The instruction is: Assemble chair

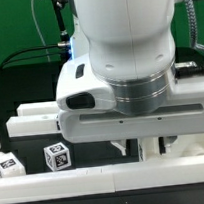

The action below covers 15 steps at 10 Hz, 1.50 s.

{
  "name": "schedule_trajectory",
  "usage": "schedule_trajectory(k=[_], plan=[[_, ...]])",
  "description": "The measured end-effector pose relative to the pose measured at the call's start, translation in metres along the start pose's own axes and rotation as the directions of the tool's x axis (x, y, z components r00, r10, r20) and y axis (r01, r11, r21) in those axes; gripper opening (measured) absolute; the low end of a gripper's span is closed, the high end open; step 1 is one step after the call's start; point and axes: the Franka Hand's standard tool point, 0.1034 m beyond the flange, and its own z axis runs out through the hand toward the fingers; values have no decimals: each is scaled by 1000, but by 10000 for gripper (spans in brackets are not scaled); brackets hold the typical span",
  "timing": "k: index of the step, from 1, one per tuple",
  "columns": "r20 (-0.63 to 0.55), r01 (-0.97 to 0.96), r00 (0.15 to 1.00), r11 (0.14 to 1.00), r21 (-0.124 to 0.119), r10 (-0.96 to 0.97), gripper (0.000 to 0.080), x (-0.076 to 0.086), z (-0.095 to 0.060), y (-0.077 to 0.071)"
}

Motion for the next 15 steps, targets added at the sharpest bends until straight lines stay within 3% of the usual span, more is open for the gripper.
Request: schedule_trajectory(k=[1, 3, 6, 7, 9, 11, 12, 15], plan=[[0, 0, 1000, 1000, 0, 0, 74, 0, 0, 0], [1, 0, 1000, 1000, 0, 0, 29, 0, 0, 0], [-2, 18, 1000, 1000, 1, -18, 29, 0, -1, 1], [-35, 91, 995, 996, 12, -91, 29, -1, -10, 4], [-64, 130, 990, 990, 44, -127, 29, -34, -30, 22], [-277, 126, 955, 991, 42, -110, 28, -46, -42, 28], [-361, 115, 928, 993, 33, -96, 28, -52, -37, 29], [-554, 103, 828, 995, -6, -89, 28, -45, -30, 33]])
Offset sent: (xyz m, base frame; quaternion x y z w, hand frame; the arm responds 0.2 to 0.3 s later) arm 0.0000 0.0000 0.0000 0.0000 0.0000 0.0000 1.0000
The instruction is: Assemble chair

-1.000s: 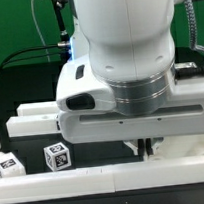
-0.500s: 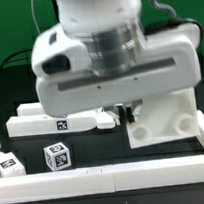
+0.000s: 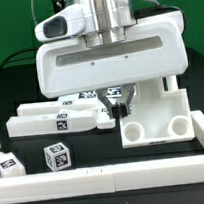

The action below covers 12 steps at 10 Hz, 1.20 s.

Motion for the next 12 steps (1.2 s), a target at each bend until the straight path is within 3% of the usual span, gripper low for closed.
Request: schedule_trajectory(k=[1, 3, 9, 12], plan=[[-88, 2, 996, 1000, -16, -4, 28, 6, 0, 2], [-212, 17, 977, 999, -38, -25, 28, -3, 19, -4], [-249, 59, 966, 997, -48, -69, 29, -25, 60, -27], [-246, 53, 967, 997, -47, -63, 29, -25, 63, -29]])
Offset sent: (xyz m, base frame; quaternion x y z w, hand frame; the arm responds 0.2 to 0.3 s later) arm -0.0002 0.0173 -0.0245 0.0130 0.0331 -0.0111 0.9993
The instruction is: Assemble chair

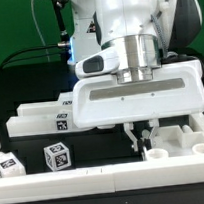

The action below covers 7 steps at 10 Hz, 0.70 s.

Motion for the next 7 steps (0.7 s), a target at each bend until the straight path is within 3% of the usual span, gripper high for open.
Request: schedule_trajectory(k=[1, 2, 3, 4, 5, 6, 7], plan=[[-1, 3, 1000, 1000, 0, -3, 29, 0, 0, 0], [0, 2, 1000, 1000, 0, -2, 116, 0, 0, 0], [0, 2, 1000, 1000, 0, -2, 254, 0, 0, 0], [7, 0, 1000, 1000, 1, 0, 254, 0, 0, 0], [52, -12, 999, 1000, 11, 11, 436, 5, -6, 2], [75, -25, 997, 1000, 13, 24, 565, 14, -17, 9], [81, -29, 996, 1000, 12, 28, 565, 20, -27, 17]])
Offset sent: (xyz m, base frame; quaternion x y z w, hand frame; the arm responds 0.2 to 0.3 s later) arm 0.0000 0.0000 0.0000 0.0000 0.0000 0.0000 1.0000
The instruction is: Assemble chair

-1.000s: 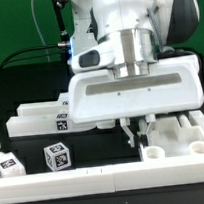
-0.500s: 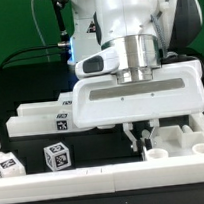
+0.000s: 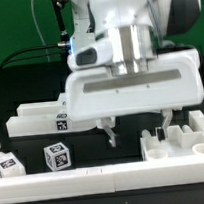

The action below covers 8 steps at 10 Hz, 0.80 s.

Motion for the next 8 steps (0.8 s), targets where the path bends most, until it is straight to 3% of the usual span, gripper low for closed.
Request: schedule_trajectory(k=[1, 6, 8], plan=[[1, -4, 1000, 1000, 0, 4, 632, 3, -10, 2], [15, 52, 999, 999, 1, -52, 649, 1, -10, 3], [82, 63, 994, 998, 29, -65, 649, -2, -29, -6]])
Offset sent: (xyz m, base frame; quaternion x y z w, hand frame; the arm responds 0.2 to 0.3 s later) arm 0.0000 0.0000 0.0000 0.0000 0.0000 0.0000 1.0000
